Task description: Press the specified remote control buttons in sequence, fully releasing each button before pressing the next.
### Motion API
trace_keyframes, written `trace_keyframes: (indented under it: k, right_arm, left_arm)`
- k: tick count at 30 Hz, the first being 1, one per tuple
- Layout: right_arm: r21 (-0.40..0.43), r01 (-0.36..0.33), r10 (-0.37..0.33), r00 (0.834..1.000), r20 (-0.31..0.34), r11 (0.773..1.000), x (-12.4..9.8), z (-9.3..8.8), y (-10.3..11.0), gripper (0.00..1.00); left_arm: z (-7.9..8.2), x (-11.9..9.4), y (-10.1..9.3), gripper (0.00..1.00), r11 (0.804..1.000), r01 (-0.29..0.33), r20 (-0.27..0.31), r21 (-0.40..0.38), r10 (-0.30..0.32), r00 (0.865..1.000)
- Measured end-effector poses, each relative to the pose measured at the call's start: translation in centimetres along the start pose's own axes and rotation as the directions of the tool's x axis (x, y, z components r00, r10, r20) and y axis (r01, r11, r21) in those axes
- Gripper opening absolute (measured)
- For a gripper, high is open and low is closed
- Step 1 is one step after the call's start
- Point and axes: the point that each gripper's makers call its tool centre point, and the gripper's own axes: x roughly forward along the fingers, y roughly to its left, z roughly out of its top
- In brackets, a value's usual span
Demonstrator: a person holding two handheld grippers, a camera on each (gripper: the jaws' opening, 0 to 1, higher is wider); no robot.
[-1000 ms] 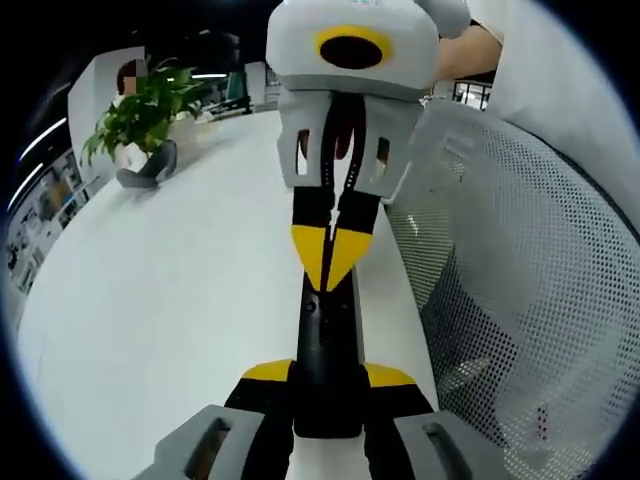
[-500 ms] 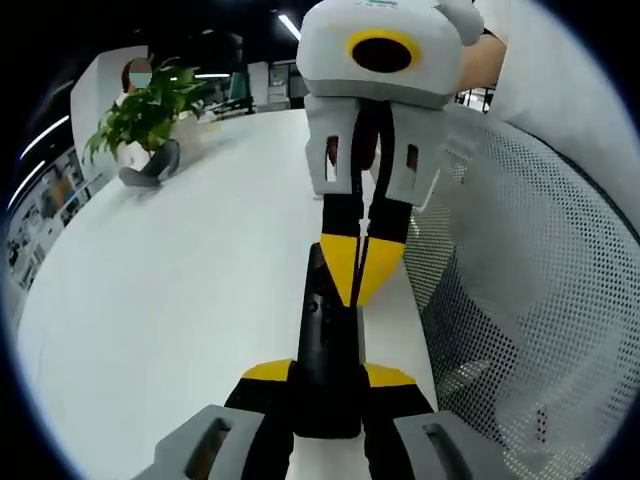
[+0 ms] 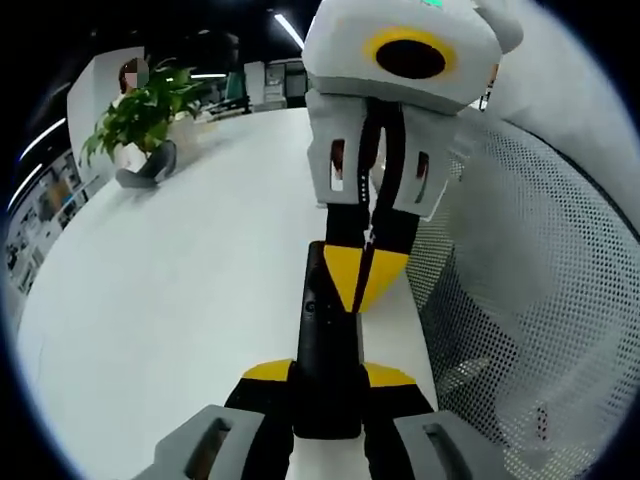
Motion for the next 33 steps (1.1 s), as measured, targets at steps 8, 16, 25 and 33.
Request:
trace_keyframes:
  k: [8,16,25,33]
  right_arm:
    - [-0.003,0.045,-0.045,0.999,-0.005,0.999,-0.8,-0.1,-1.8,0.00]
    - [-0.051,0.027,-0.028,0.999,-0.039,0.998,-0.3,0.1,-1.6,0.00]
    - [-0.158,0.062,-0.079,0.991,-0.104,0.986,0.0,0.2,-1.8,0.00]
    - [-0.022,0.003,-0.004,1.000,-0.025,1.000,-0.3,0.4,-1.9,0.00]
  left_arm:
    - [0.0,0.1,0.0,0.24,1.000,-0.002,0.003,-0.009,0.002,1.000]
    - [0.0,0.1,0.0,0.24,1.000,0.000,0.005,-0.011,0.000,1.000]
    - [0.1,0.1,0.0,0.24,1.000,0.009,-0.015,0.002,-0.009,1.000]
    - [0.1,0.1,-0.1,0.24,1.000,0.010,-0.033,0.011,-0.010,0.999]
